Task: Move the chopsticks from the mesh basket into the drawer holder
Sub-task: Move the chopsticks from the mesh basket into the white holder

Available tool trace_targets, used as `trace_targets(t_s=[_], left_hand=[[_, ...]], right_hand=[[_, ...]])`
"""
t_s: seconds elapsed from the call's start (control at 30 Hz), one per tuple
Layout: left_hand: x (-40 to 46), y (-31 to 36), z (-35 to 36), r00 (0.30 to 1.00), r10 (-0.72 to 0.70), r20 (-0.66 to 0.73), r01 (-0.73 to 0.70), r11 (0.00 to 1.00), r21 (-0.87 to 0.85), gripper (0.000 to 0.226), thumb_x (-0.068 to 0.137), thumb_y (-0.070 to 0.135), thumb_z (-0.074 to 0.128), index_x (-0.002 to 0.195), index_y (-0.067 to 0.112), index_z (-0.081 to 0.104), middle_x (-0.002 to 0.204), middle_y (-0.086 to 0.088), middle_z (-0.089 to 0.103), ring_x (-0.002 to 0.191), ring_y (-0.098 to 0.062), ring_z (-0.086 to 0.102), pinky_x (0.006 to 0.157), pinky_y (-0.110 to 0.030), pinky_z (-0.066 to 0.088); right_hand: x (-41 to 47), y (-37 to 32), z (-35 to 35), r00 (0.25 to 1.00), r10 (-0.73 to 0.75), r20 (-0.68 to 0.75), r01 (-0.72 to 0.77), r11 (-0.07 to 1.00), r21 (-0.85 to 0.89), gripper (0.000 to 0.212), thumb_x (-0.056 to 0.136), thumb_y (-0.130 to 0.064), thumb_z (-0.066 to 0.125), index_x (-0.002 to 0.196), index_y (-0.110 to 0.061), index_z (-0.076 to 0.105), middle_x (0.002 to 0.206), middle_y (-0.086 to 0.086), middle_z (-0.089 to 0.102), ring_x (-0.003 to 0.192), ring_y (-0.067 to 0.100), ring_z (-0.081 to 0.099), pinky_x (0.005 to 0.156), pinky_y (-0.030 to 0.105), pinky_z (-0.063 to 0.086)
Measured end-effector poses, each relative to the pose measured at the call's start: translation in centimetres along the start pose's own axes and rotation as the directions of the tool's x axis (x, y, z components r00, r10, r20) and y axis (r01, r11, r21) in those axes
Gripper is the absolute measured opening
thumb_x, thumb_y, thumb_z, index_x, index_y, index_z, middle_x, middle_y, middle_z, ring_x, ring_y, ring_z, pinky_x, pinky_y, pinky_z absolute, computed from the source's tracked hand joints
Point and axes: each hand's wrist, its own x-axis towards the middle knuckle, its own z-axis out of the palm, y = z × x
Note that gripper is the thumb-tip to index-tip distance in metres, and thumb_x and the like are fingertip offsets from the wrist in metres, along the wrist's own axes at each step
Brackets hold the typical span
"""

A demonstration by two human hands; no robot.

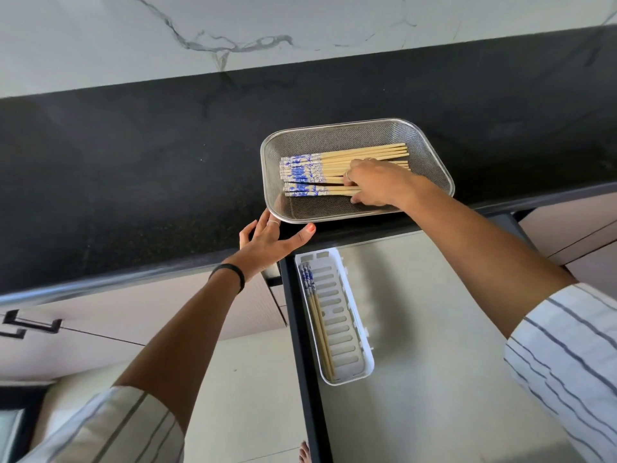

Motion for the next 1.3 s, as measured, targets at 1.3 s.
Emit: trace_targets(t_s=[1.3], left_hand=[[0.1,-0.4,-0.4,0.999,0.035,0.031,-0.03,0.986,-0.163,0.081,0.066,0.084,0.027,0.138,0.047,0.019,0.152,0.014,0.014,0.137,-0.004,0.003,0.106,-0.028,-0.008]], right_hand=[[-18.0,-9.6,11.4,0.772,0.105,0.626,-0.633,0.049,0.773,0.012,0.099,-0.009,0.041,0.099,-0.004,0.052,0.061,0.003,0.044,0.046,0.01,0.036,0.043,0.019,0.031]])
